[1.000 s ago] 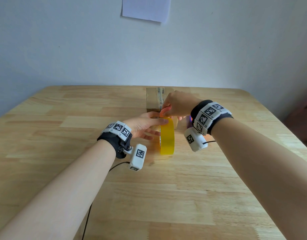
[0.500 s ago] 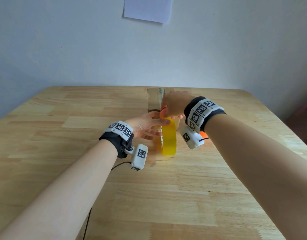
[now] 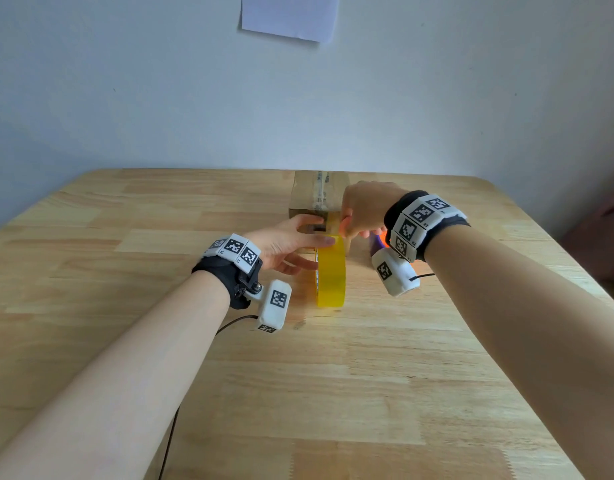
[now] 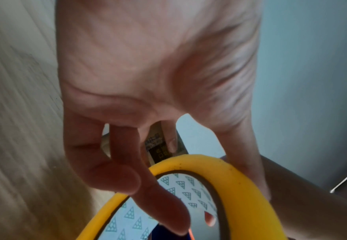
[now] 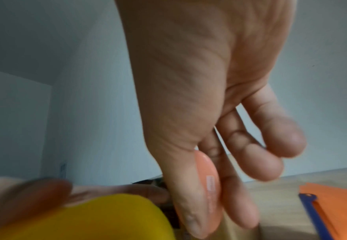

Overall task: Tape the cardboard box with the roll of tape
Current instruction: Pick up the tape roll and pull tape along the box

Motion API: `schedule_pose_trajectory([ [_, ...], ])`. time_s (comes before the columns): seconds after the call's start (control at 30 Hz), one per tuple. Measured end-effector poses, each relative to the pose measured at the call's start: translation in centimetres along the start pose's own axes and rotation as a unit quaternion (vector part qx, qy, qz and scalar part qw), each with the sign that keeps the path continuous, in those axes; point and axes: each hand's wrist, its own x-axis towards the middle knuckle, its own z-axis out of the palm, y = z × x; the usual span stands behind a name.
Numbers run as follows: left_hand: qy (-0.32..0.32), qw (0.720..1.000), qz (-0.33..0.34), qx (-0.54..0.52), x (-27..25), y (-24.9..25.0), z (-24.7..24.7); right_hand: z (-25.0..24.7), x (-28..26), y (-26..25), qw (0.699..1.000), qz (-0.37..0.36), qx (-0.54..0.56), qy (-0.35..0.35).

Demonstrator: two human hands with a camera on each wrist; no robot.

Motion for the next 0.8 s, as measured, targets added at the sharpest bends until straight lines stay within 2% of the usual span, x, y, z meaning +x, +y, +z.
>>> schedule_pose_trajectory([
  [0.13, -0.001, 1.000, -0.002, -0.016, -0.2, 0.0, 0.1, 0.2, -0.7, 1.5, 1.000, 0.015, 0.022, 0.011],
  [0.23, 0.004, 1.000, -0.006, -0.024, -0.2, 0.1, 0.3, 0.2, -0.9, 2.2, 0.996, 0.022, 0.083, 0.016],
  [0.4, 0.028, 0.998, -0.008, -0.048, -0.3, 0.2, 0.5, 1.3, -3.3, 3.6, 0.974, 0.045, 0.216, -0.047],
  [0.57, 0.048, 0.997, -0.008, -0.063, -0.8, 0.5, 1.6, 5.1, -6.5, 6.7, 0.952, 0.105, 0.260, -0.120],
  [0.67, 0.055, 0.996, -0.011, -0.065, -0.9, 0.6, 2.1, 7.6, -7.6, 8.1, 0.945, 0.139, 0.275, -0.112],
  [0.8, 0.063, 0.995, -0.010, -0.071, -1.2, 1.1, 2.4, 8.1, -7.9, 8.0, 0.953, 0.149, 0.242, -0.110],
])
